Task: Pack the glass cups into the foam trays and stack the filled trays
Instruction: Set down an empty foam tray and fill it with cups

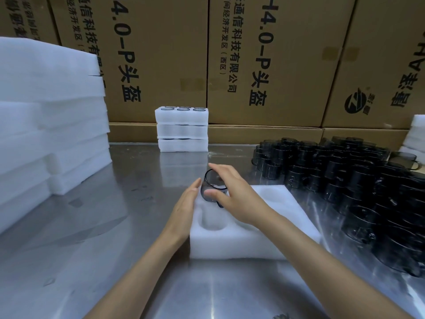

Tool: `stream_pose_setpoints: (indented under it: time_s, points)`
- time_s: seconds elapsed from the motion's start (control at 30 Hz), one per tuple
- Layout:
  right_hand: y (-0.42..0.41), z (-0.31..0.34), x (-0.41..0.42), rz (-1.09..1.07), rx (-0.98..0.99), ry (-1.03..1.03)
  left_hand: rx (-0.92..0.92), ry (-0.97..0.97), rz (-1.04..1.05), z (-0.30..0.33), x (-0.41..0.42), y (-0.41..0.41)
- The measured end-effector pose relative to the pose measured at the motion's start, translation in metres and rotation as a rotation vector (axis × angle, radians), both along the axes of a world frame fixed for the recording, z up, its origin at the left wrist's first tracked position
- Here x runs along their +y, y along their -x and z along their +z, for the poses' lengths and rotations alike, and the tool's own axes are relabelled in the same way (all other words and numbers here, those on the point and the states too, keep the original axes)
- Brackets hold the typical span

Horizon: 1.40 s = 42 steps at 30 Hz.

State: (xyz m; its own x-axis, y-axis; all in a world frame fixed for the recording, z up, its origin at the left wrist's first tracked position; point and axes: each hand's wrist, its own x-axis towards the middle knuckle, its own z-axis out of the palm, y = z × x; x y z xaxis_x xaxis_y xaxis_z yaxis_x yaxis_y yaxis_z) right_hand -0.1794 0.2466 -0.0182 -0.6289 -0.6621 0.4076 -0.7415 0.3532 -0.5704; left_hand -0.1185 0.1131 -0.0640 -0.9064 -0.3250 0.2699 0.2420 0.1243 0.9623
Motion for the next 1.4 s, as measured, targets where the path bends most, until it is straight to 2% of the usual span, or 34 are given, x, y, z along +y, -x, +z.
stream_pose_setpoints:
  time_s: [0.27, 0.43, 0.5, 0.57, 0.67, 0.8, 0.9, 1.03, 1.13, 1.2, 1.27, 1.33, 1.4]
  points:
    - [0.000, 0.000, -0.004, 0.044, -0.068, -0.135, -0.004, 0.055, 0.010, 0.000, 0.000, -0.004]
    - [-0.001, -0.001, -0.003, 0.012, -0.023, -0.202, 0.014, 0.126, -0.035, 0.004, -0.001, -0.009]
    - [-0.004, -0.001, 0.001, -0.028, 0.066, -0.187, 0.071, 0.252, 0.008, 0.007, -0.005, -0.014]
    - [-0.009, 0.000, 0.007, -0.070, 0.163, -0.156, 0.192, 0.478, 0.099, 0.010, -0.011, -0.021]
    - [-0.013, -0.001, 0.010, -0.078, 0.213, -0.259, 0.269, 0.675, 0.123, 0.013, -0.018, -0.025]
    - [-0.014, 0.000, 0.009, -0.073, 0.119, -0.459, 0.125, 0.582, 0.051, 0.009, -0.017, -0.025]
    - [-0.011, 0.000, 0.010, -0.068, 0.062, -0.503, 0.101, 0.553, 0.068, 0.009, -0.015, -0.022]
    - [-0.007, -0.002, 0.010, -0.042, 0.027, -0.488, 0.137, 0.545, 0.059, 0.012, -0.013, -0.025]
    - [-0.003, -0.001, 0.009, -0.047, -0.046, -0.375, 0.175, 0.522, 0.036, 0.010, -0.009, -0.025]
    - [0.005, 0.002, 0.015, -0.110, -0.152, -0.180, 0.172, 0.511, 0.051, 0.008, -0.008, -0.022]
    - [0.021, 0.008, 0.030, -0.265, -0.147, -0.027, 0.170, 0.483, 0.059, 0.006, -0.008, -0.020]
    - [0.043, 0.013, 0.055, -0.516, -0.078, 0.014, 0.177, 0.483, 0.058, 0.007, -0.008, -0.019]
    - [0.065, 0.016, 0.078, -0.756, -0.038, -0.038, 0.182, 0.495, 0.082, 0.007, -0.008, -0.018]
